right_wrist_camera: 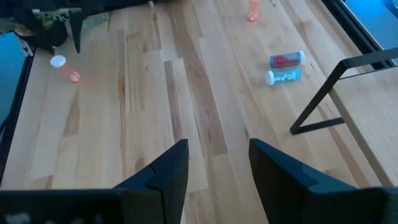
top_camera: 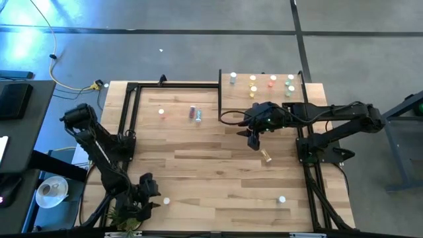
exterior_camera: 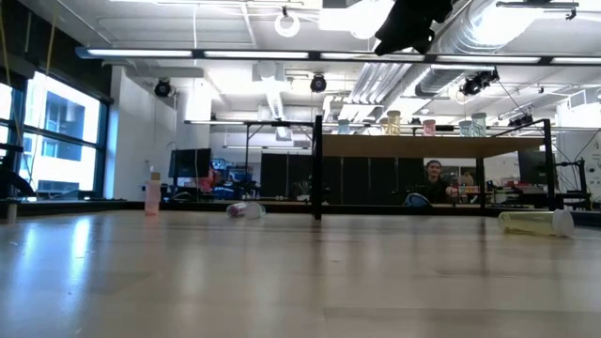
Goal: Pick and place medicine bottles onto shelf by color
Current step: Put the bottom pink medicine bottle aligned with the other pink medicine bottle on the shelf
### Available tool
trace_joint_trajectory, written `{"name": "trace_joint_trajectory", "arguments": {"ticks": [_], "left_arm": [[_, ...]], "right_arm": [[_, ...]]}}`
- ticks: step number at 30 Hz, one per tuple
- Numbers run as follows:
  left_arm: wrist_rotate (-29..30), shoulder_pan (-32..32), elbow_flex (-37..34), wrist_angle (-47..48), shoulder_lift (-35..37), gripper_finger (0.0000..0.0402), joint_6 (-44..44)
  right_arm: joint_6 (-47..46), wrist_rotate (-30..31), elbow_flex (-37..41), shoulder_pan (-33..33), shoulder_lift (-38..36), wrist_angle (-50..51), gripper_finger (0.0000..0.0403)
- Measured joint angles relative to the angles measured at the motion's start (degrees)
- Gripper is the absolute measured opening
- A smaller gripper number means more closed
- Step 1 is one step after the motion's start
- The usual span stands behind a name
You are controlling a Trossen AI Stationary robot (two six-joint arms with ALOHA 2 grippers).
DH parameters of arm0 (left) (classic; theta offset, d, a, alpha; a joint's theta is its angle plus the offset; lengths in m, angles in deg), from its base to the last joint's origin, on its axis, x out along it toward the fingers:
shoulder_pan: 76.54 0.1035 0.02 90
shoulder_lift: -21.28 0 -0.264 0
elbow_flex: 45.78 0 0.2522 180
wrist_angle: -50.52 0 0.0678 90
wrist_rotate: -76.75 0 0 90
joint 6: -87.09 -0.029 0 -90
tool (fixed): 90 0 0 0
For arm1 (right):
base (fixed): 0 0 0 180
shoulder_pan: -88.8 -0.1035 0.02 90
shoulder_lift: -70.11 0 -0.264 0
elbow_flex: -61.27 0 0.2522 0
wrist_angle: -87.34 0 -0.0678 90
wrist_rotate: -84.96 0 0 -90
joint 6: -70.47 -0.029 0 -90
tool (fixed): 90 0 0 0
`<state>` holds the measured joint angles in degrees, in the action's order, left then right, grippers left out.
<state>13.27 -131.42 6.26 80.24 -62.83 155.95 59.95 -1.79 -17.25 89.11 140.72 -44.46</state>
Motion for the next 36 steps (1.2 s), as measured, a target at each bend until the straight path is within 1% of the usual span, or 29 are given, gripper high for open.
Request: {"name": "trace_joint_trajectory", "arguments": {"ticks": [7, 11, 15, 20, 25, 30, 33, 36], "left_arm": [[0.0, 0.0, 0.0, -4.6, -4.2, 0.0213, 0.0], [1.5, 0.0, 0.0, -7.4, -6.6, 0.0213, 0.0], [4.2, 0.0, 0.0, -8.6, -8.2, 0.0213, 0.1], [4.8, 0.0, 0.0, -10.4, -10.8, 0.0213, 1.5], [7.6, -0.1, 0.1, -12.4, -13.3, 0.0213, 1.5], [9.4, -0.1, 0.1, -13.3, -13.9, 0.0213, 2.0], [12.1, 0.1, 0.0, -13.4, -14.0, 0.0213, 2.0], [12.5, 0.1, 0.0, -13.4, -14.0, 0.0209, 2.1]], "right_arm": [[0.0, 0.0, 0.0, 0.0, 0.0, -1.5, 0.0161], [0.0, 0.0, 0.0, 0.0, 0.0, -1.6, 0.0161], [0.0, 0.0, 0.0, 0.0, 0.0, -1.7, 0.0161], [0.4, 0.0, 0.0, 0.0, 0.0, -1.7, 0.0161], [0.5, 0.0, 0.0, 0.0, 0.0, -1.7, 0.0161], [0.5, 0.0, 0.0, 0.0, 0.0, -1.7, 0.0161], [0.5, 0.0, 0.0, 0.0, 0.0, -1.7, 0.0161], [0.5, 0.0, 0.0, 0.0, 0.0, -1.7, 0.0161]]}}
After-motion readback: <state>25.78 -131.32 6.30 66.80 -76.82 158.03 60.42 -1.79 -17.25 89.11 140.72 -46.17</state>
